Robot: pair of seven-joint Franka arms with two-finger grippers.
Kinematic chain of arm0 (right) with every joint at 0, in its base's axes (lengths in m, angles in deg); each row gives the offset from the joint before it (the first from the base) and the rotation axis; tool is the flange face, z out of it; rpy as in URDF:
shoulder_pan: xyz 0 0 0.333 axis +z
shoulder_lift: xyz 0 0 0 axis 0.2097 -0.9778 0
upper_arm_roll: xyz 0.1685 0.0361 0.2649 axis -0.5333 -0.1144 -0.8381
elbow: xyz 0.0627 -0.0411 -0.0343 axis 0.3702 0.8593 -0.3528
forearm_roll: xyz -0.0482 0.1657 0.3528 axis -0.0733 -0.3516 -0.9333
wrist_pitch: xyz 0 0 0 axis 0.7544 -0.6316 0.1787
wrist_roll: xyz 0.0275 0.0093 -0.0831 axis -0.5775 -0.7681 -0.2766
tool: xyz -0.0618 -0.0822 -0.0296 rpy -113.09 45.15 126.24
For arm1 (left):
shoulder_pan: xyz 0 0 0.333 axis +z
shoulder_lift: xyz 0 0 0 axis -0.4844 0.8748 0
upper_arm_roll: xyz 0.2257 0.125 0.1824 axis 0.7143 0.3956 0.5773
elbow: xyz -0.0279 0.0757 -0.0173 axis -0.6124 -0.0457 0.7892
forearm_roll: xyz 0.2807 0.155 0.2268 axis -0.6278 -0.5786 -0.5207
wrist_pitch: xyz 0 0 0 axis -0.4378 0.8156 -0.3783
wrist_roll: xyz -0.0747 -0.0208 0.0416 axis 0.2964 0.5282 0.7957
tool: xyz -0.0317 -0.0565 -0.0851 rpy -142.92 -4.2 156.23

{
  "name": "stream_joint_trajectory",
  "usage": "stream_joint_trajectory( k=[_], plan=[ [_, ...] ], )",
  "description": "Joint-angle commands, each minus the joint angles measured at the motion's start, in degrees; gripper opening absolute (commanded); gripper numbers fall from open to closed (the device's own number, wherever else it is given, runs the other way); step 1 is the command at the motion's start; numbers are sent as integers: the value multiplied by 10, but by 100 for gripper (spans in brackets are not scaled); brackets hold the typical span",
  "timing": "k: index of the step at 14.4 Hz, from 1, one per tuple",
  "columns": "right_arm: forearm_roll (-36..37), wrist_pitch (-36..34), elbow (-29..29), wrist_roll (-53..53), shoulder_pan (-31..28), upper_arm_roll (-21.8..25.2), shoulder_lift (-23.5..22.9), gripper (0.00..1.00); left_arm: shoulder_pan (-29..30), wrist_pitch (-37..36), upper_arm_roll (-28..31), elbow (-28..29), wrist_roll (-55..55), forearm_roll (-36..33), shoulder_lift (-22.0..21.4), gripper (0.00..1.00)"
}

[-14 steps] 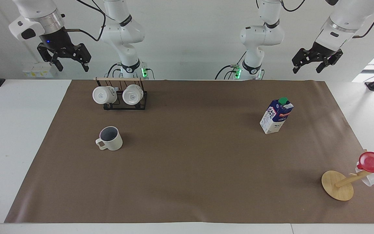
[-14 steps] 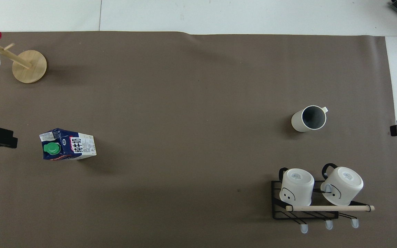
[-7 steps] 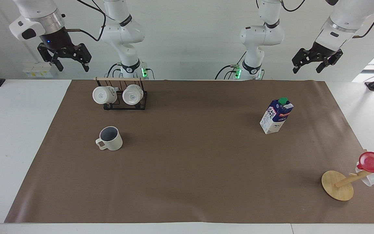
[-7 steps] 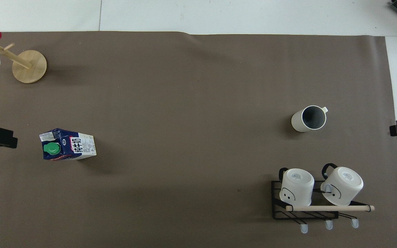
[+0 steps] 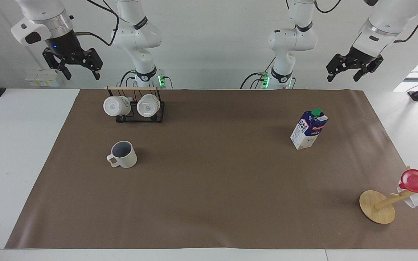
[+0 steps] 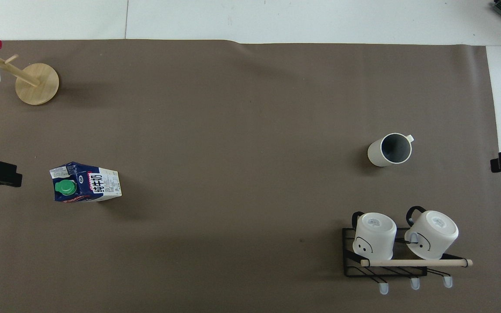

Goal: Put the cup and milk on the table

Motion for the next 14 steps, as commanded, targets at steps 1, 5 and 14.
stream_joint_trajectory(
  k=[1,5,14],
  plan=[
    [-8,8,19,14,1,-2,16,100,6,-9,-2,-7,-1,6,-3,100],
    [-8,21,19,12,5,-2,15,100,6,-9,-2,-7,-1,6,-3,100],
    [-9,22,22,13,7,-3,16,100,6,-9,-2,-7,-1,6,-3,100]
  ],
)
